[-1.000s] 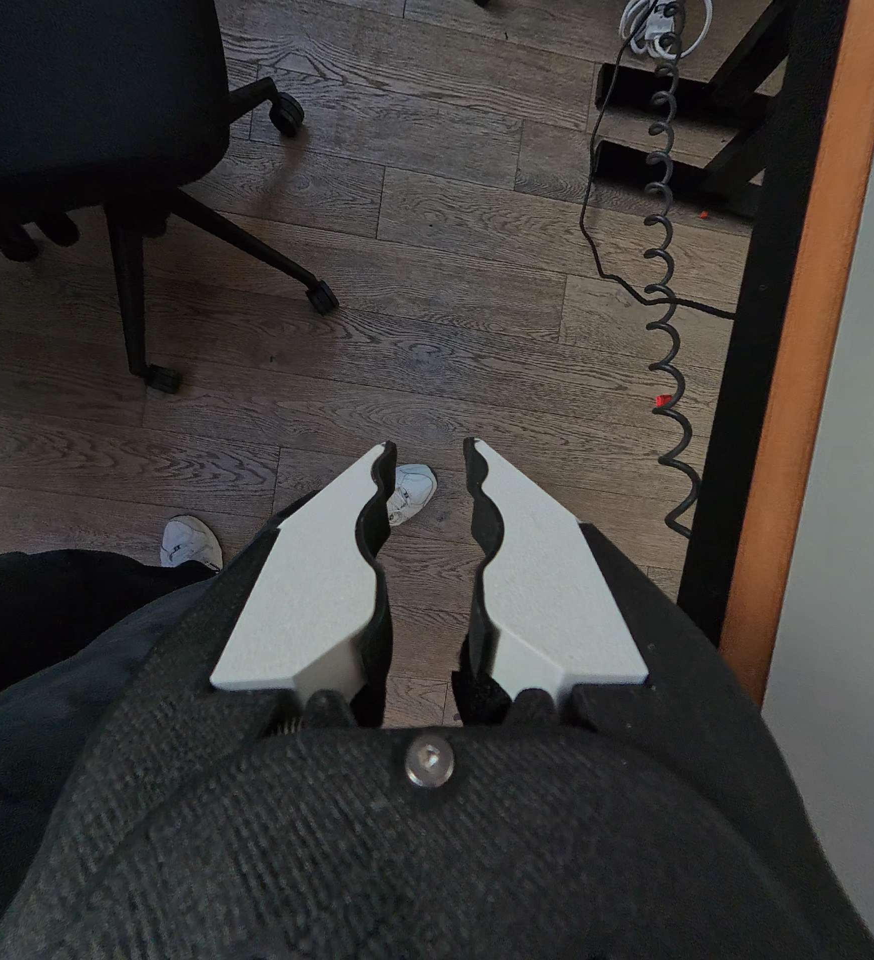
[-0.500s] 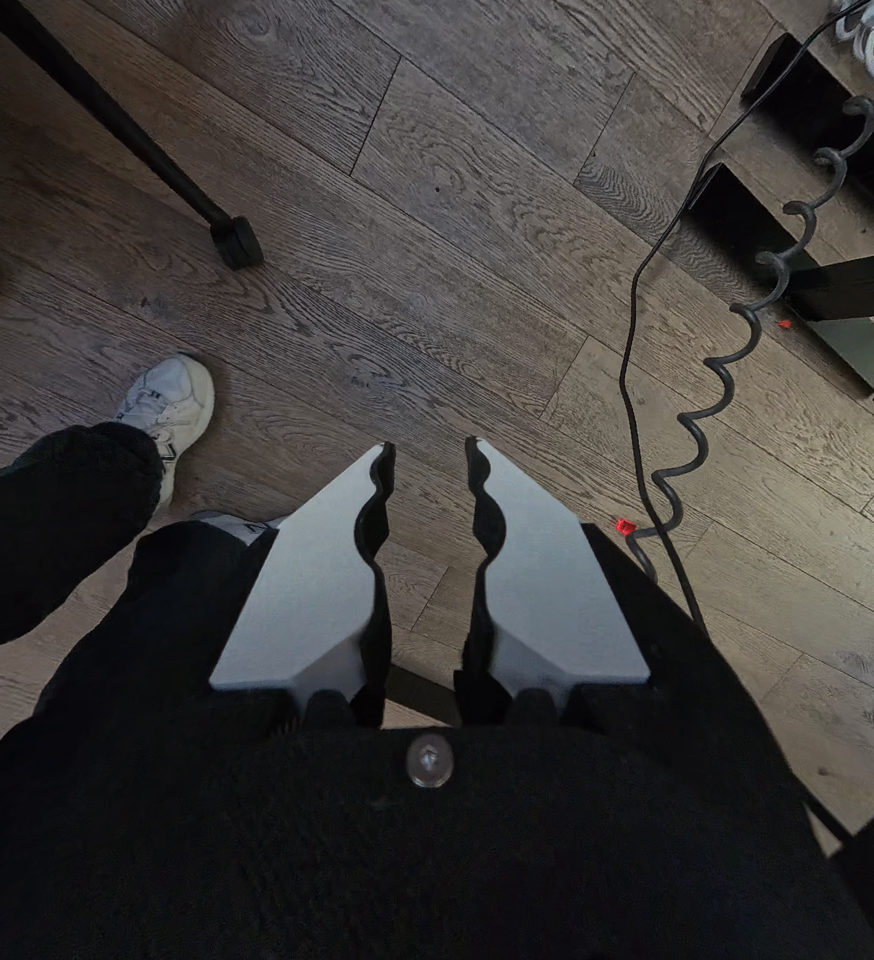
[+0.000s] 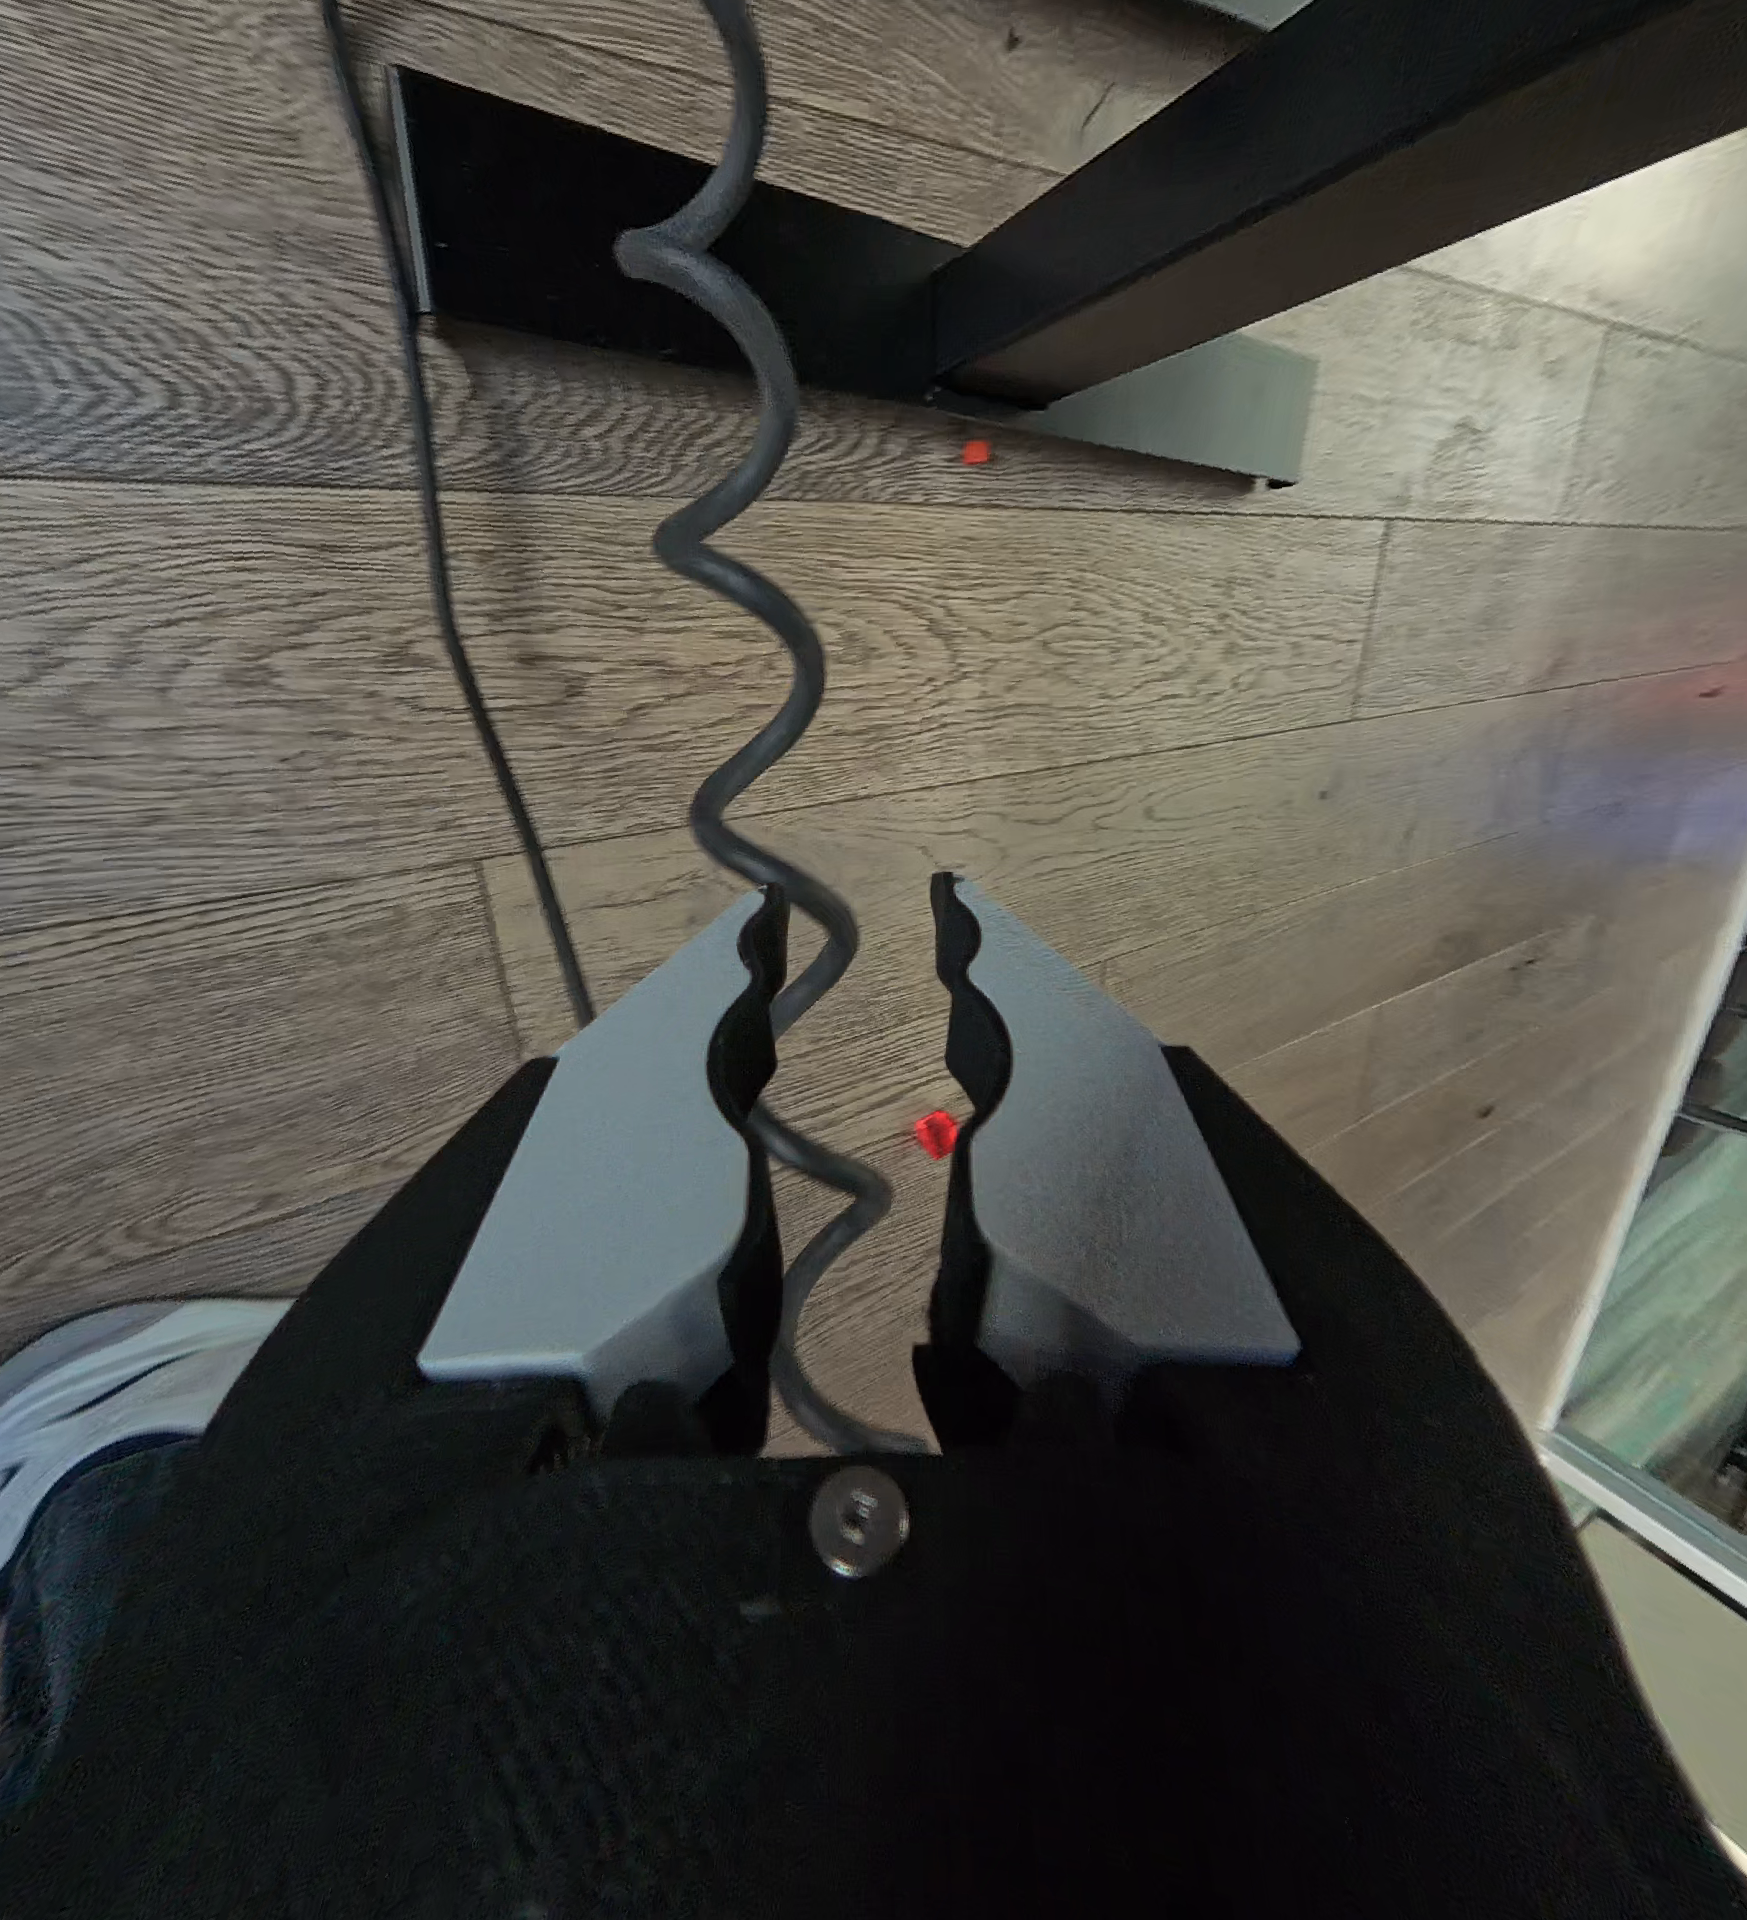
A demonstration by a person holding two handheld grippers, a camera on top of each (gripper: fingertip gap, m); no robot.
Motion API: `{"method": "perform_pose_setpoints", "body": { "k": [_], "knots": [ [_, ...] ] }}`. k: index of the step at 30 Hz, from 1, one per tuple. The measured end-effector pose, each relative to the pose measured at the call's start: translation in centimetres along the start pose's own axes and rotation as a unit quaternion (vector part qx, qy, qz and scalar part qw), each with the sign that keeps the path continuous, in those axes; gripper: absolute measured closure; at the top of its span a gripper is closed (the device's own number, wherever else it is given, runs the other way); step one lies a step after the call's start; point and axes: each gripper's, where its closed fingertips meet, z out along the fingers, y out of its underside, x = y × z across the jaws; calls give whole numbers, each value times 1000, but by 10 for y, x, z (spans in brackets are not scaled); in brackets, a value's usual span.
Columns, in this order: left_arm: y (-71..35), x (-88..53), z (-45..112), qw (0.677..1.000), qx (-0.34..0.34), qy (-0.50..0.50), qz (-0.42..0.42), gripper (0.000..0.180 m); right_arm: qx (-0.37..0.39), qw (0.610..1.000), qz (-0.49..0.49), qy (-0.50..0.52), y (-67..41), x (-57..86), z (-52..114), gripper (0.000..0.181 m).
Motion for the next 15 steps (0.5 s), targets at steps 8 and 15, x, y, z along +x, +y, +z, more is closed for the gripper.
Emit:
{"method": "perform_pose_setpoints", "body": {
  "k": [8,15],
  "knots": [
    [107,-1,74,998,-9,51,-21,144,65,996,68,-1,-69,52,141,159],
    [186,-5,123,993,-44,110,-2,144,46,988,67,-133,-66,43,274,145]
  ]
}}
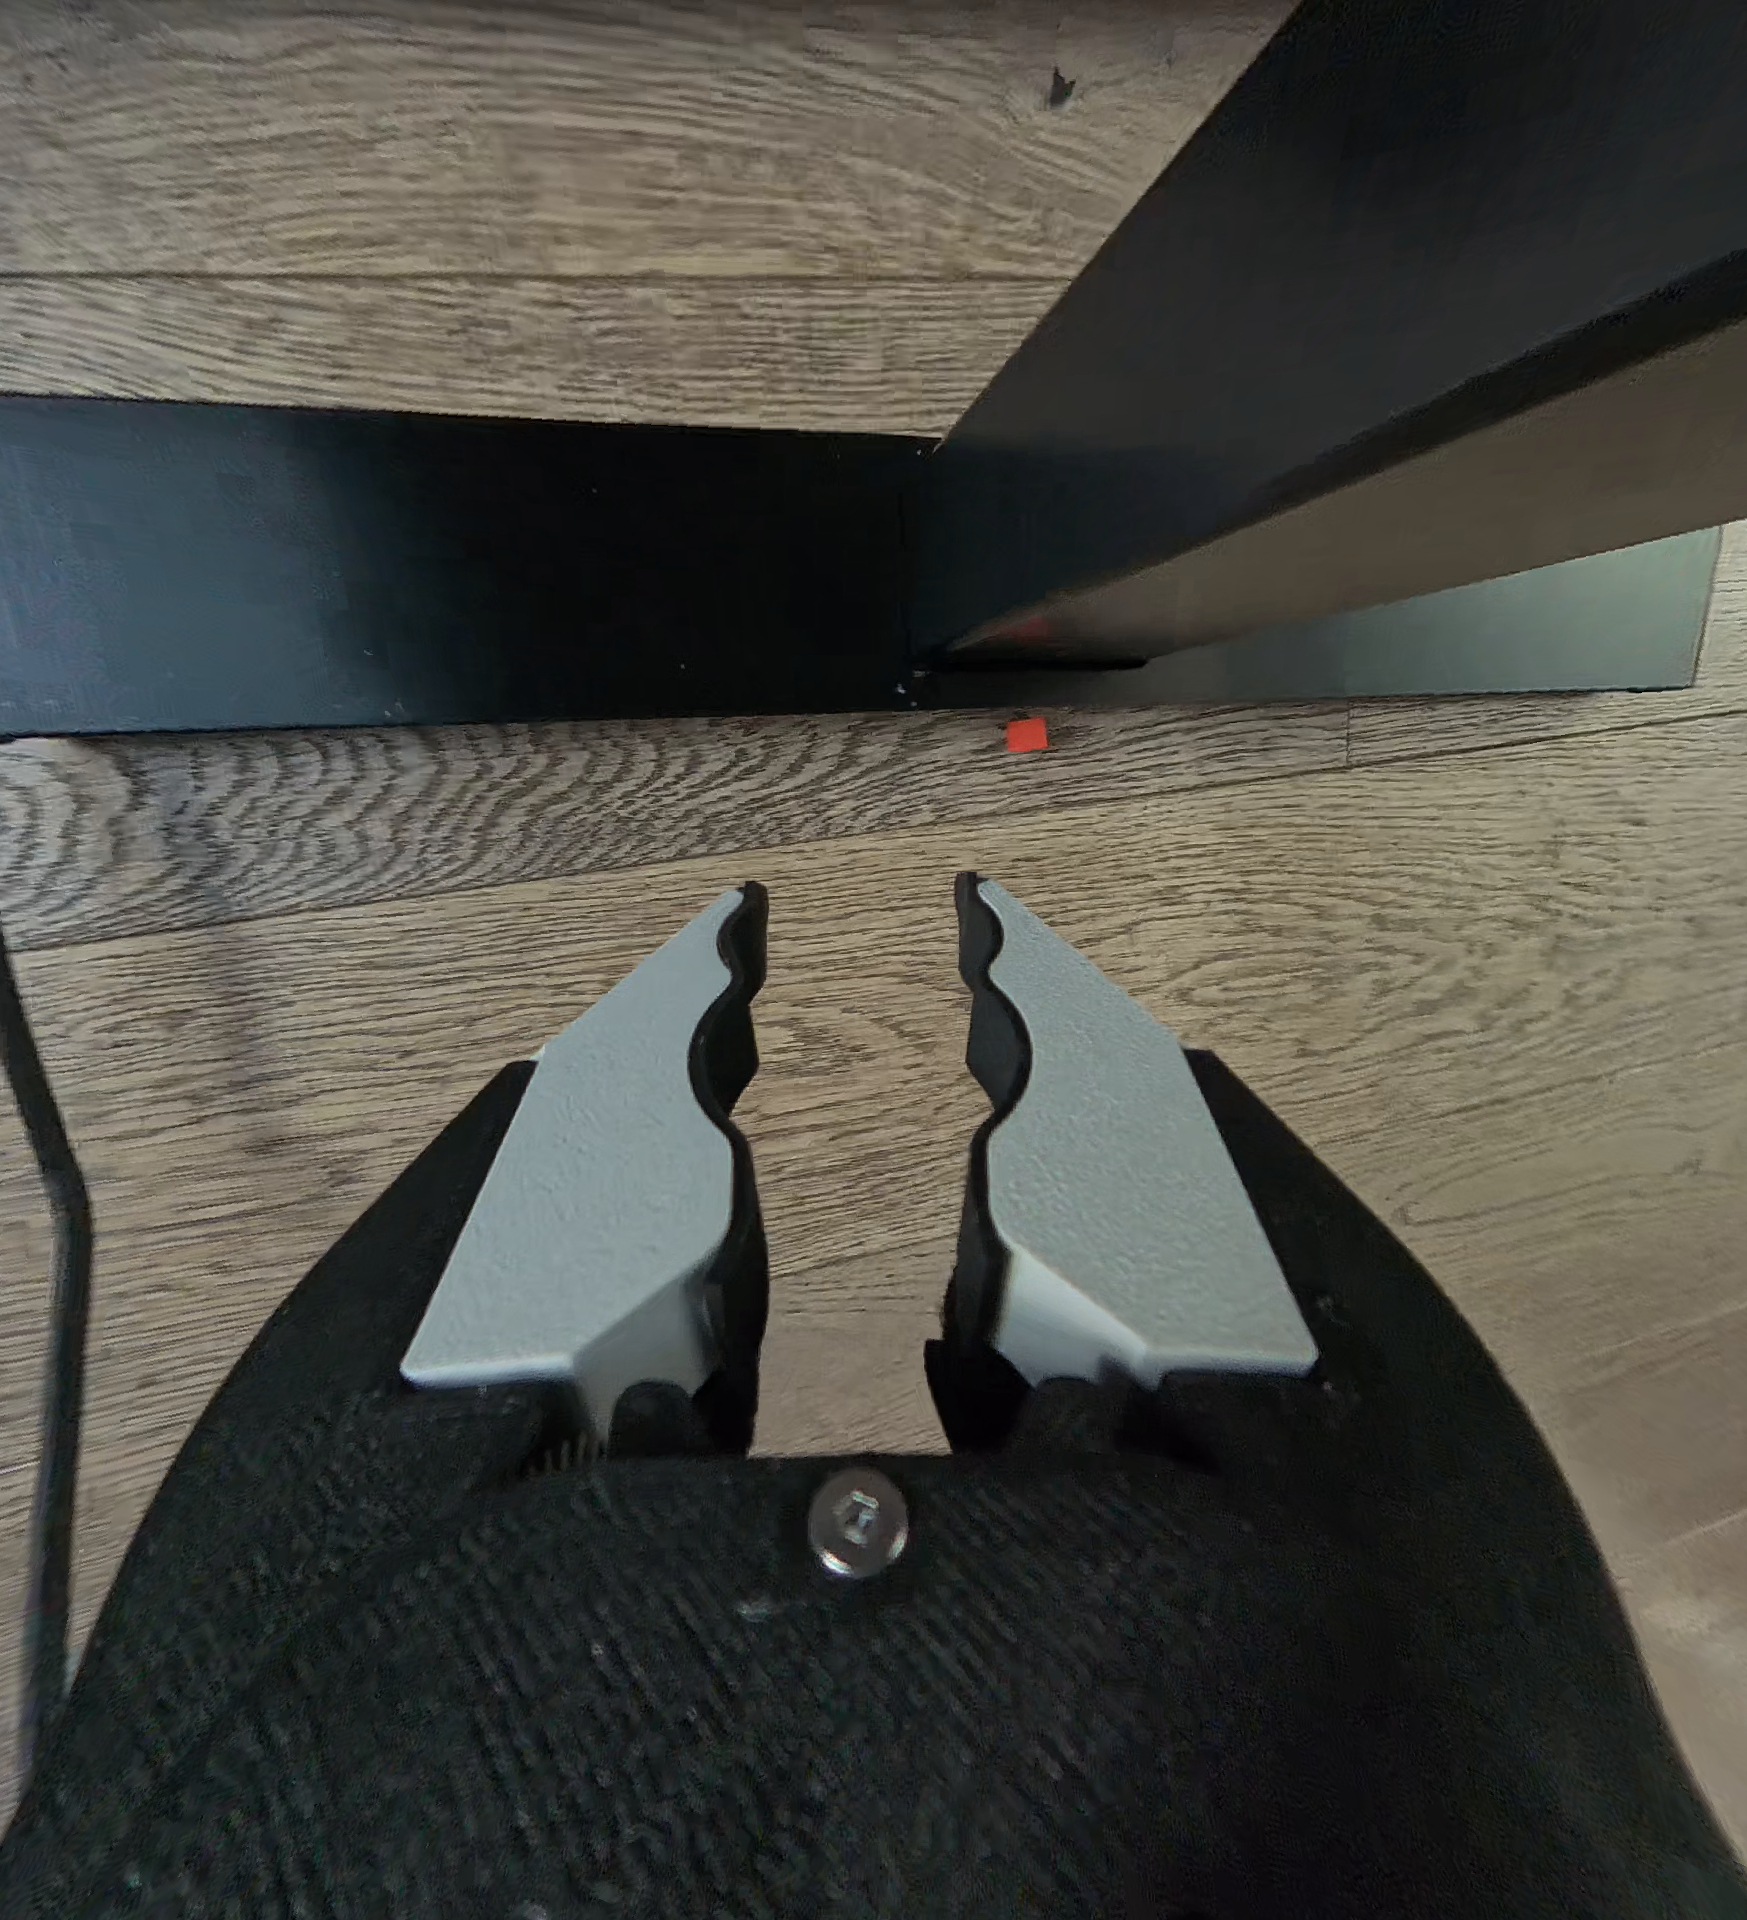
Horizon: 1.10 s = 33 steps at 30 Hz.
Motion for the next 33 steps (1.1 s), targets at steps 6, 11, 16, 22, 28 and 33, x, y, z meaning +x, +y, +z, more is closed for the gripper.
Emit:
{"method": "perform_pose_setpoints", "body": {
  "k": [6,11,16,22,28,33],
  "knots": [
    [13,-9,32,1000,8,16,-14,146,42,999,-22,-7,19,32,69,143],
    [18,-6,41,998,2,48,-36,143,92,995,-16,-25,23,49,100,143],
    [17,5,42,998,-2,66,-11,146,136,989,10,-58,11,54,118,151],
    [24,8,47,997,-27,73,20,147,142,987,16,-79,6,52,146,172],
    [18,31,61,995,-29,93,27,149,119,990,27,-71,29,50,113,172],
    [25,50,53,992,-35,119,-2,151,124,984,47,-119,41,34,44,172]
  ]
}}
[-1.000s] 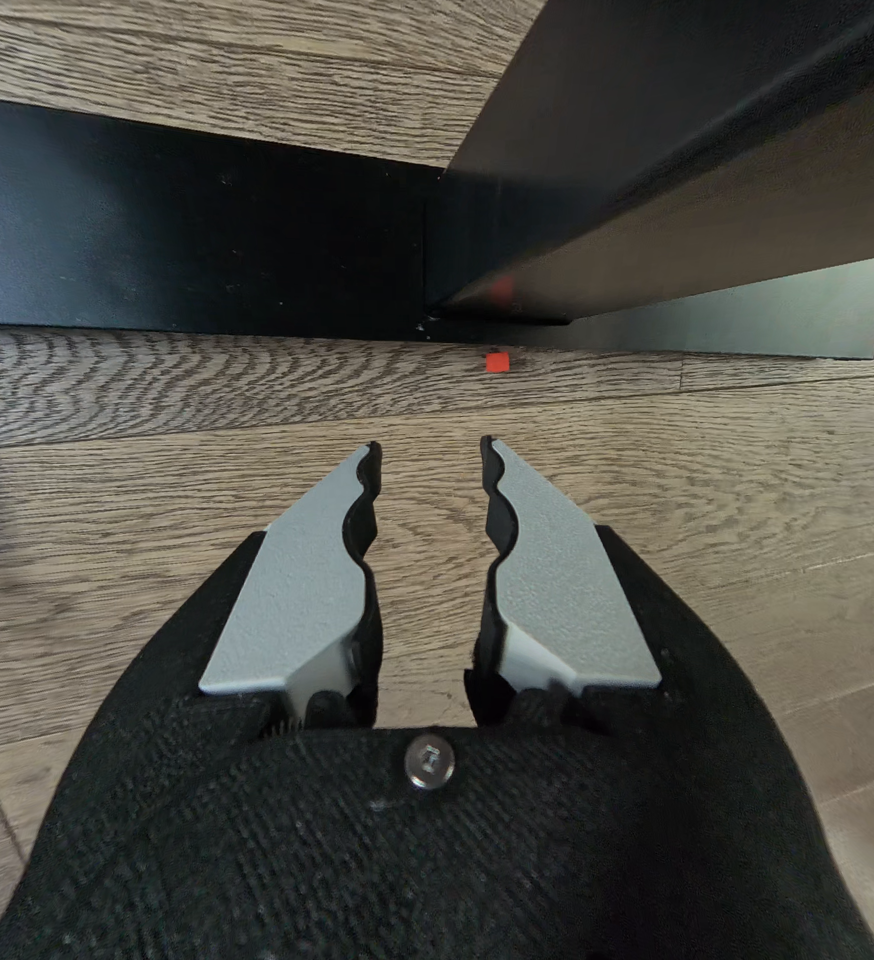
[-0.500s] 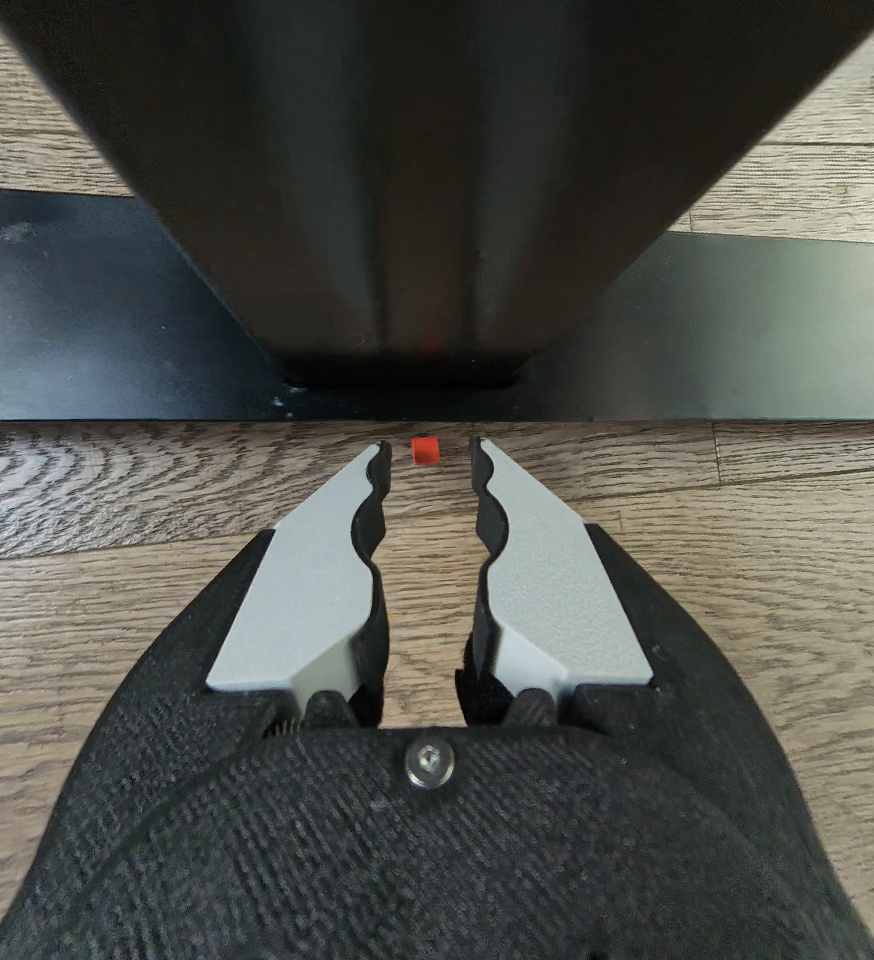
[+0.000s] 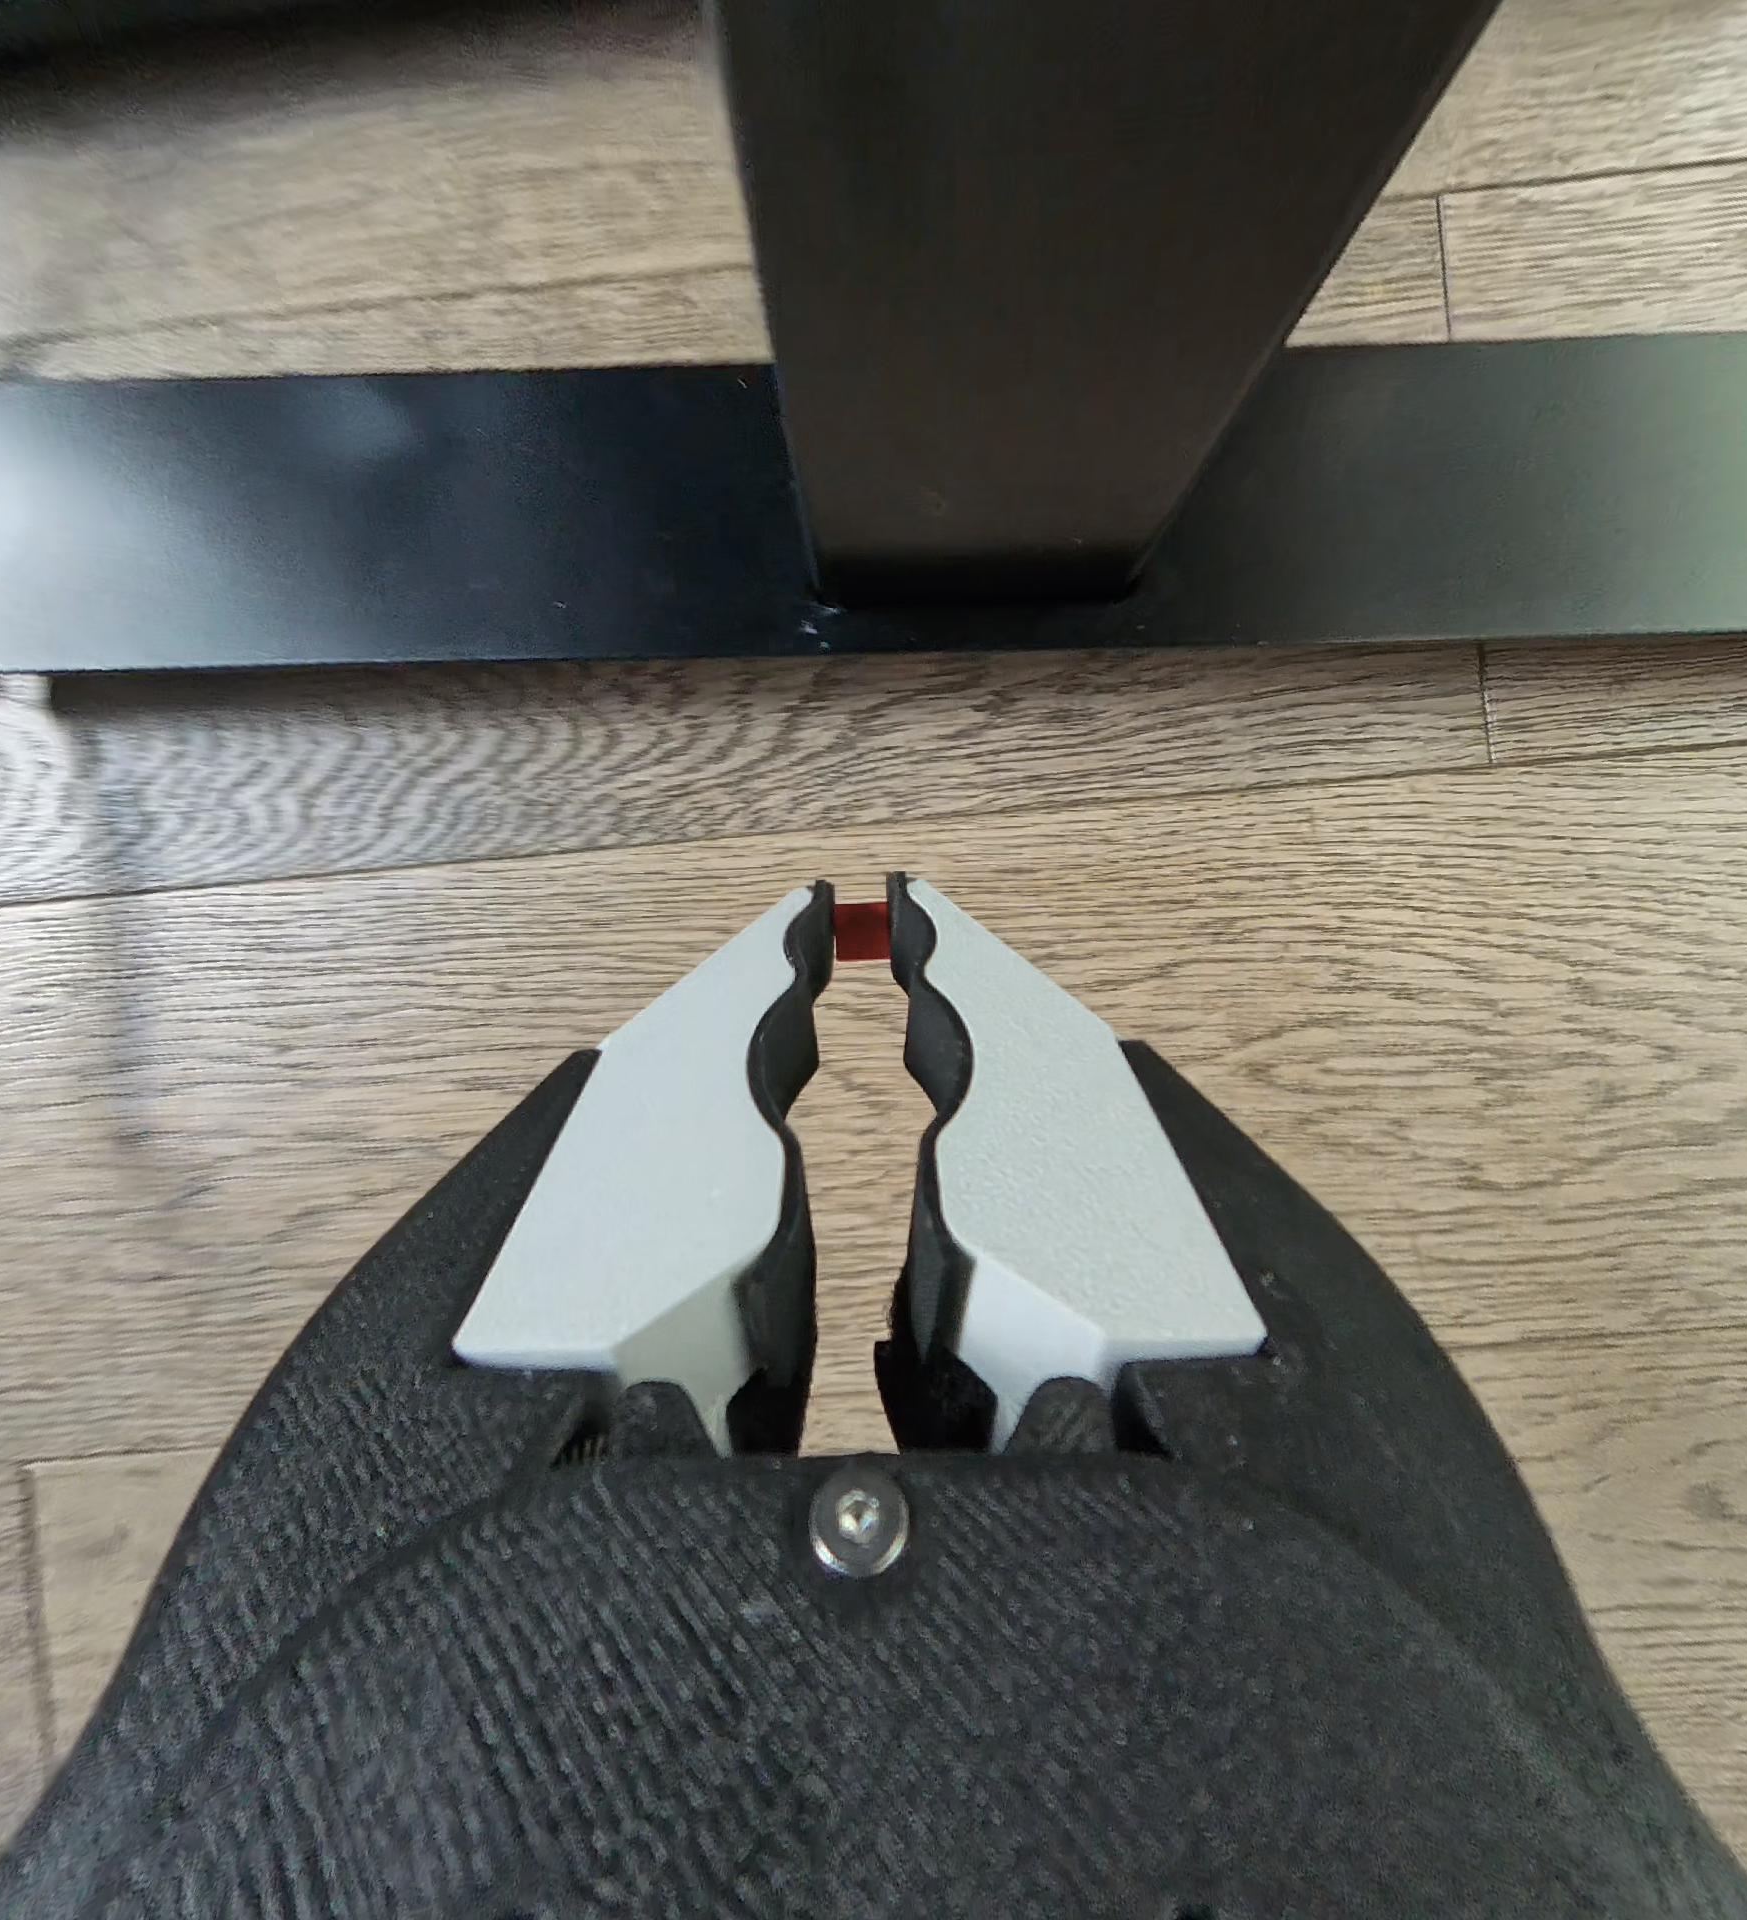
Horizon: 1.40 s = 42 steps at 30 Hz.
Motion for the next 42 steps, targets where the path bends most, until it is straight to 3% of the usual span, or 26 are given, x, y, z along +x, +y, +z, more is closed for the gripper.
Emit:
{"method": "perform_pose_setpoints", "body": {
  "k": [6,11,15,19,23,26,31,33,36,39,42],
  "knots": [
    [9,35,-4,999,-22,17,-31,149,73,995,-62,-8,-60,-91,-112,172],
    [-12,62,-33,1000,-17,-10,-15,151,149,982,-61,-99,-107,-259,-179,172],
    [-51,73,-94,997,1,-66,-32,152,151,962,-49,-223,-103,-450,-202,172],
    [-109,84,-182,992,10,-125,18,152,159,942,-52,-292,-113,-610,-260,172],
    [-182,110,-277,980,43,-180,71,152,169,936,-102,-291,-160,-660,-375,172],
    [-238,156,-347,972,99,-196,88,153,171,935,-164,-265,-209,-638,-493,171],
    [-298,271,-423,970,160,-154,95,164,200,948,-158,-189,-270,-518,-740,172],
    [-303,315,-424,981,132,-113,86,167,138,974,-128,-126,-246,-438,-795,172],
    [-302,366,-411,991,82,-55,87,155,-10,996,-84,24,-170,-283,-819,172],
    [-291,387,-395,992,33,-47,116,149,-89,994,29,53,-109,-187,-813,172],
    [-270,395,-379,987,-6,-38,154,148,-134,986,66,78,-71,-138,-793,172]
  ]
}}
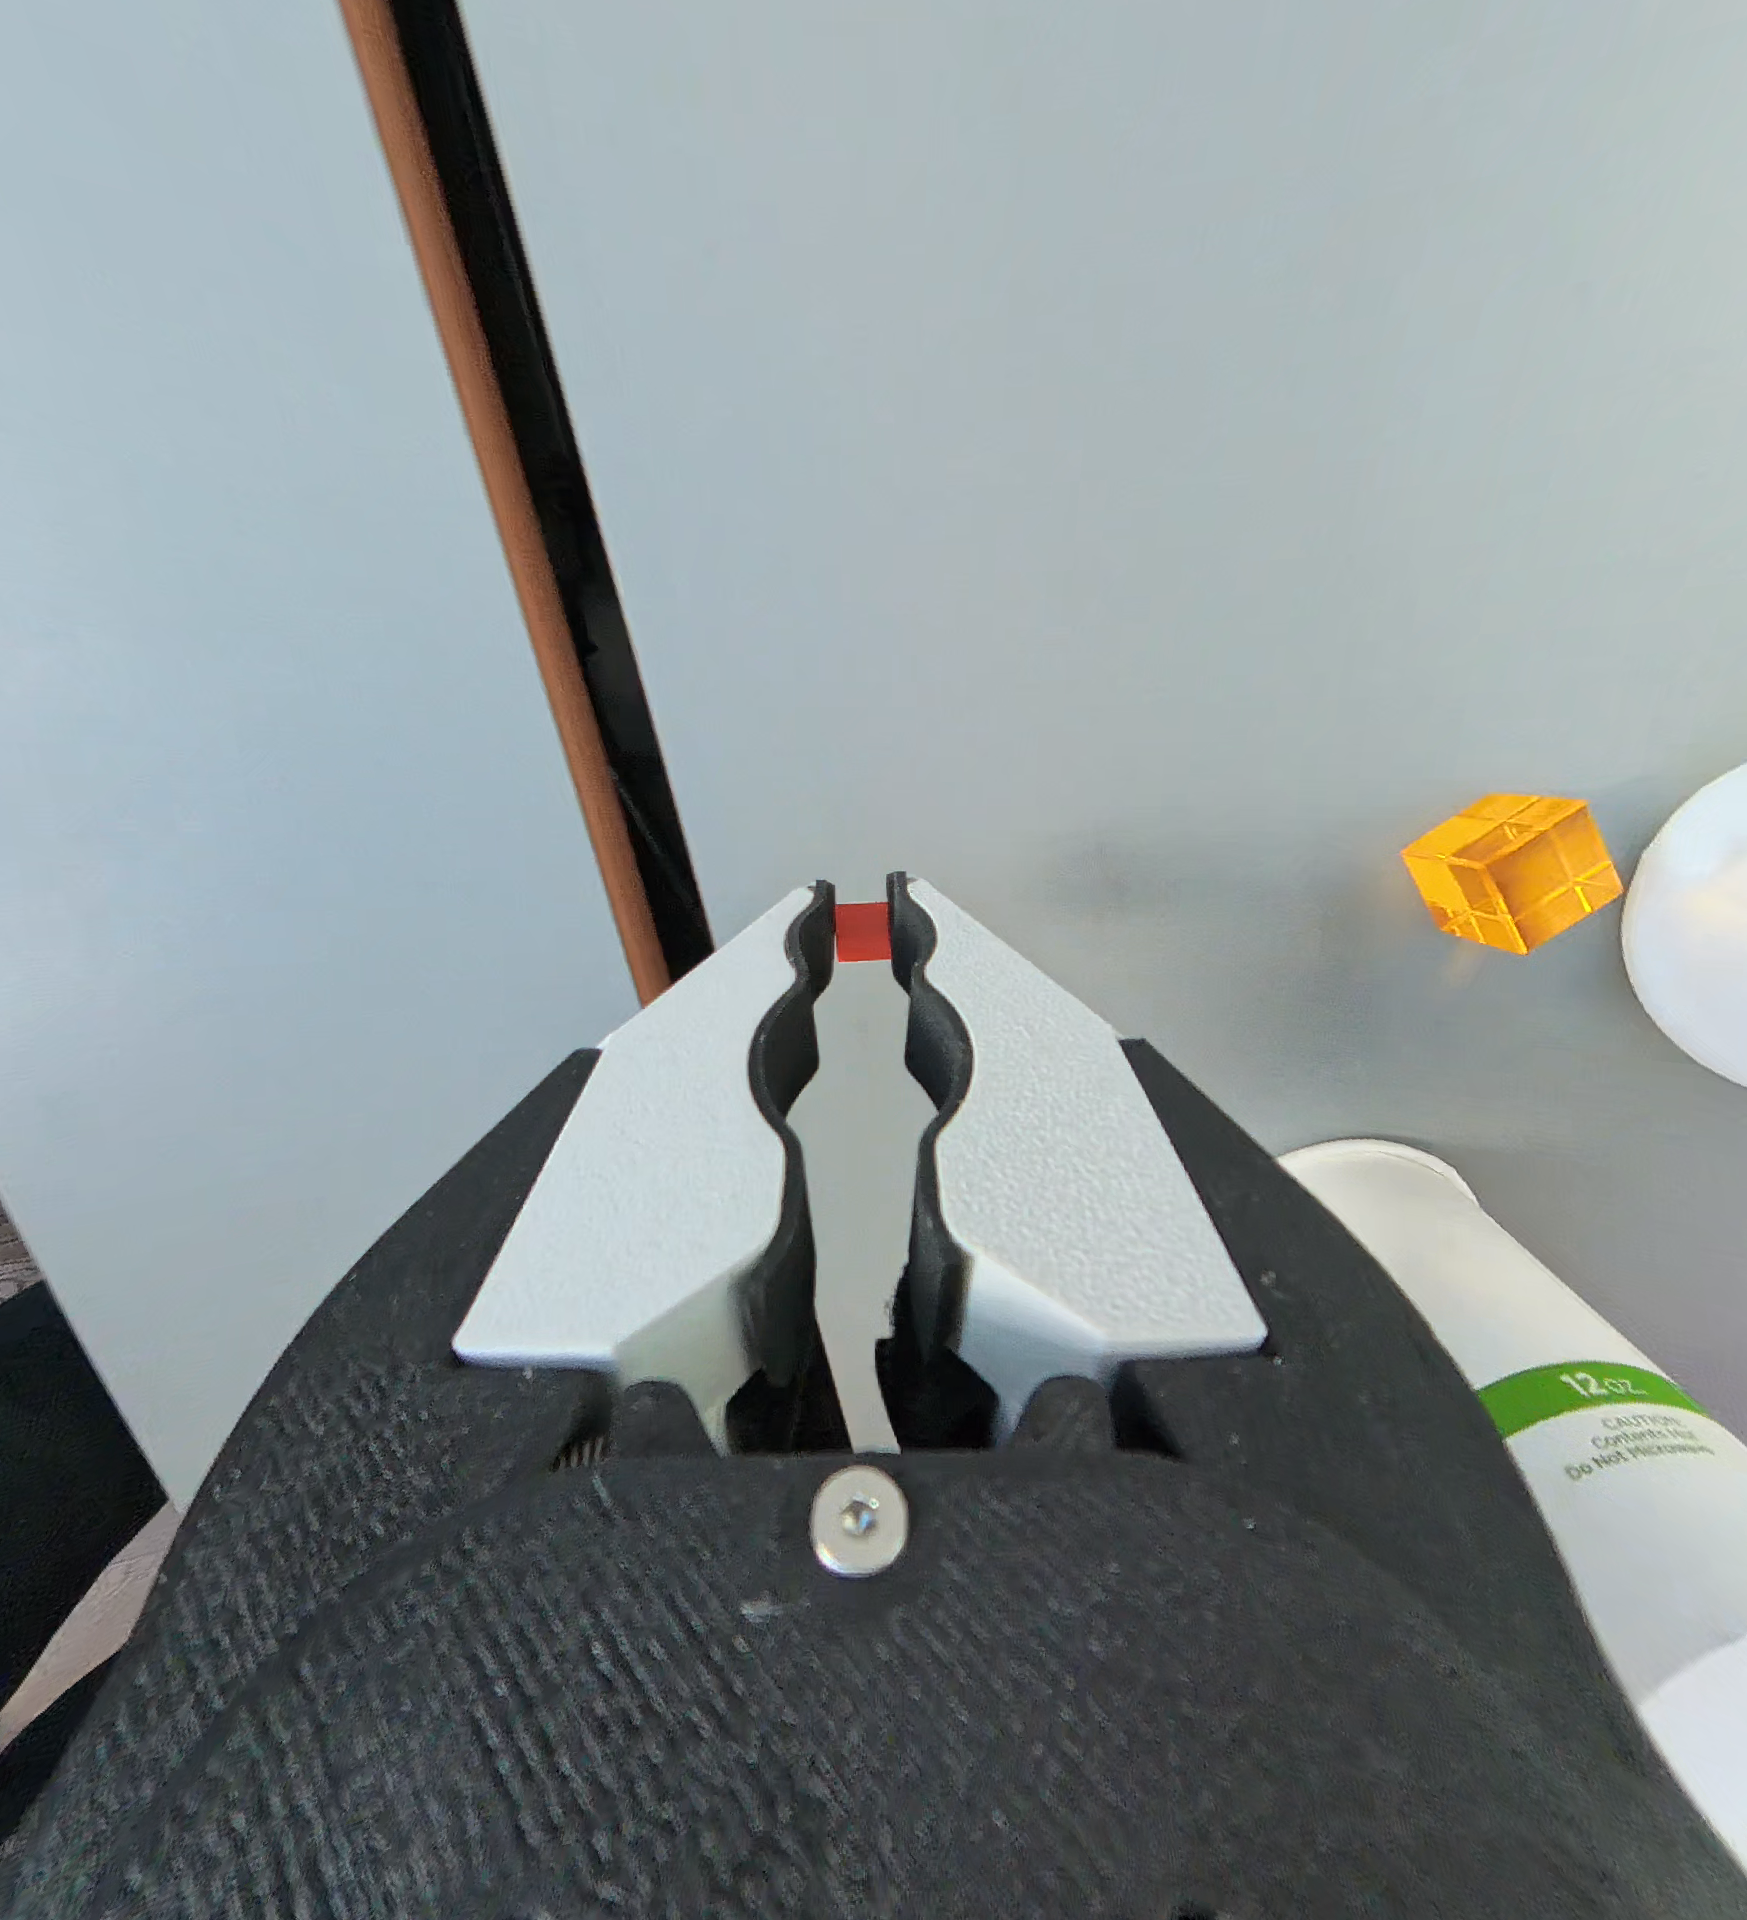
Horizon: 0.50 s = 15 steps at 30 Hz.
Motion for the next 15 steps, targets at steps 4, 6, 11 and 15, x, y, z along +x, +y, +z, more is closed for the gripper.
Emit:
{"method": "perform_pose_setpoints", "body": {
  "k": [4,6,11,15],
  "knots": [
    [29,-4,26,999,-10,0,41,154,-3,999,34,-13,11,13,23,172],
    [37,-17,36,999,0,-9,53,155,15,999,41,0,8,24,23,155],
    [41,-65,37,999,1,-8,44,144,127,991,45,19,-41,5,-36,160],
    [32,-118,17,999,34,-36,4,136,338,929,-73,-131,-158,-216,-86,147]
  ]
}}
